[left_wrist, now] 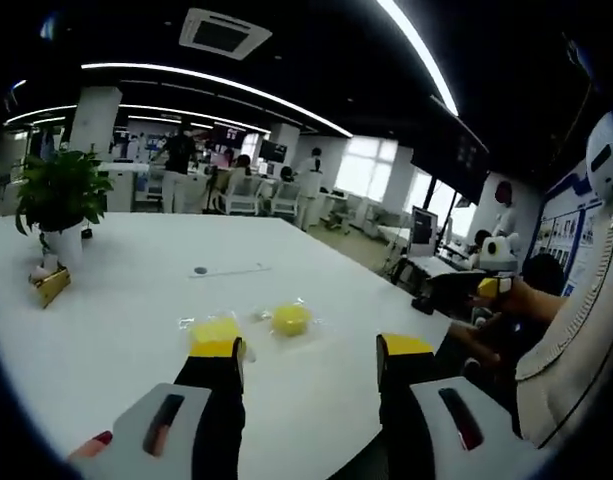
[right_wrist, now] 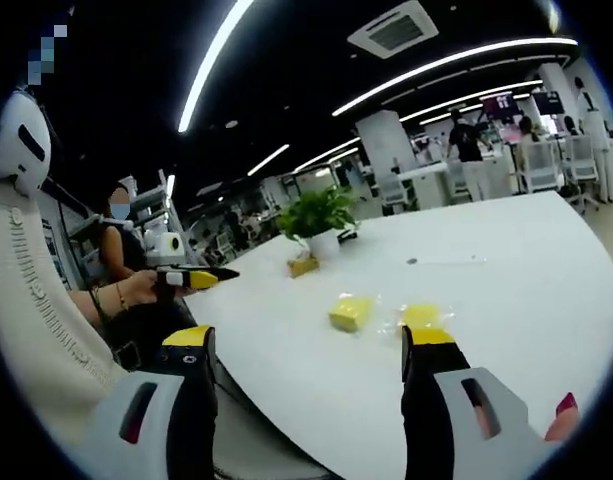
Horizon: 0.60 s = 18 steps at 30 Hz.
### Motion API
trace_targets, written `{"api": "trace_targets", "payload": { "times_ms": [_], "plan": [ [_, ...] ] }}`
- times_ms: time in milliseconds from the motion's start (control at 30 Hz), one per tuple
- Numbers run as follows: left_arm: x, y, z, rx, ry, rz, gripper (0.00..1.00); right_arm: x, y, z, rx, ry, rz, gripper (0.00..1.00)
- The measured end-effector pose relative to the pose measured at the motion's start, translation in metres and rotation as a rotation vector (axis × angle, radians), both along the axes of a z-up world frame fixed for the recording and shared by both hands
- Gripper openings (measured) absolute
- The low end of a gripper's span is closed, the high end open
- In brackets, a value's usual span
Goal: Compare the silicone blocks by pressing each to a similar depth, holding the contact briefly, and releasing to observe deformation and rebound differences across the visible hardness samples.
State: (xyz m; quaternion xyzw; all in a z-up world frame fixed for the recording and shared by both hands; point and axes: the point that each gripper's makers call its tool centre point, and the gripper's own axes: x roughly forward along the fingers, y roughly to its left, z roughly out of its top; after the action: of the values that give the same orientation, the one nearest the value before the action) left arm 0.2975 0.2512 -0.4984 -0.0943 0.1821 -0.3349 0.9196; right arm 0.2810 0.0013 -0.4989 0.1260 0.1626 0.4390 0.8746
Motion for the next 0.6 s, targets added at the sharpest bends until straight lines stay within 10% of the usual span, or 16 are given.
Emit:
{"api": "trace_targets", "payload": {
  "times_ms": [600],
  "plan": [
    [-0.016, 0.007, -0.009, -0.007, 0.03, -0.034, 0.64, 0.003, 0.003, -0.007, -0.038, 0.001, 0.014, 0.7]
  ]
}}
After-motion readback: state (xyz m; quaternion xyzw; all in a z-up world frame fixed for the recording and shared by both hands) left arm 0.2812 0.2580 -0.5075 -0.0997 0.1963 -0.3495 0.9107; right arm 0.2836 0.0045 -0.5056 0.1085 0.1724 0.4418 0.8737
